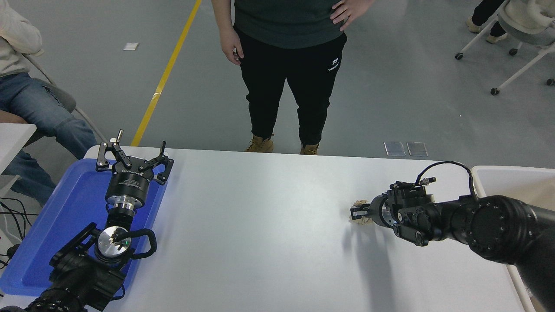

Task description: Pick up paper ball place in dustbin

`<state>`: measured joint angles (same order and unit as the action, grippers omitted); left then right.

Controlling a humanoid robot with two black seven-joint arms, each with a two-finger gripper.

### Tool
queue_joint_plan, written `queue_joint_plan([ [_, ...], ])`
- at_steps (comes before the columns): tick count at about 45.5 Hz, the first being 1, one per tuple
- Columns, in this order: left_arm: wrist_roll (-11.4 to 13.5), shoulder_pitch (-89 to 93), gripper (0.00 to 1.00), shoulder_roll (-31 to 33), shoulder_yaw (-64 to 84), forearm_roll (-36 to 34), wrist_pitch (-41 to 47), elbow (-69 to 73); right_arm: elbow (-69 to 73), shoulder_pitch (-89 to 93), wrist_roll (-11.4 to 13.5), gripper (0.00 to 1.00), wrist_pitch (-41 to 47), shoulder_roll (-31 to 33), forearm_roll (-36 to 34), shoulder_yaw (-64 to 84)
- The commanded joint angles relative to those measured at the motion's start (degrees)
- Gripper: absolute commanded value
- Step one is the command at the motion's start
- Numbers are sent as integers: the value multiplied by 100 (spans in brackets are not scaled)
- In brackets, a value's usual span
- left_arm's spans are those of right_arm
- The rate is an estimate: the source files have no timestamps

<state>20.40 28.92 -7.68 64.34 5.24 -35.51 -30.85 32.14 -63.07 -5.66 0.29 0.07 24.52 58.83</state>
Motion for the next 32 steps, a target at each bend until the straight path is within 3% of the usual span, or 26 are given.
queue_joint_plan([
  [1,-1,0,100,3,0,3,0,0,582,-521,-31,0,15,300,53,67],
  [21,-9,0,100,3,0,-5,0,-9,3386,-3641,-49,0,586,1742,272,700],
  [32,-9,0,100,3,0,-5,0,-9,4520,-5267,-58,0,1271,1900,290,1148],
])
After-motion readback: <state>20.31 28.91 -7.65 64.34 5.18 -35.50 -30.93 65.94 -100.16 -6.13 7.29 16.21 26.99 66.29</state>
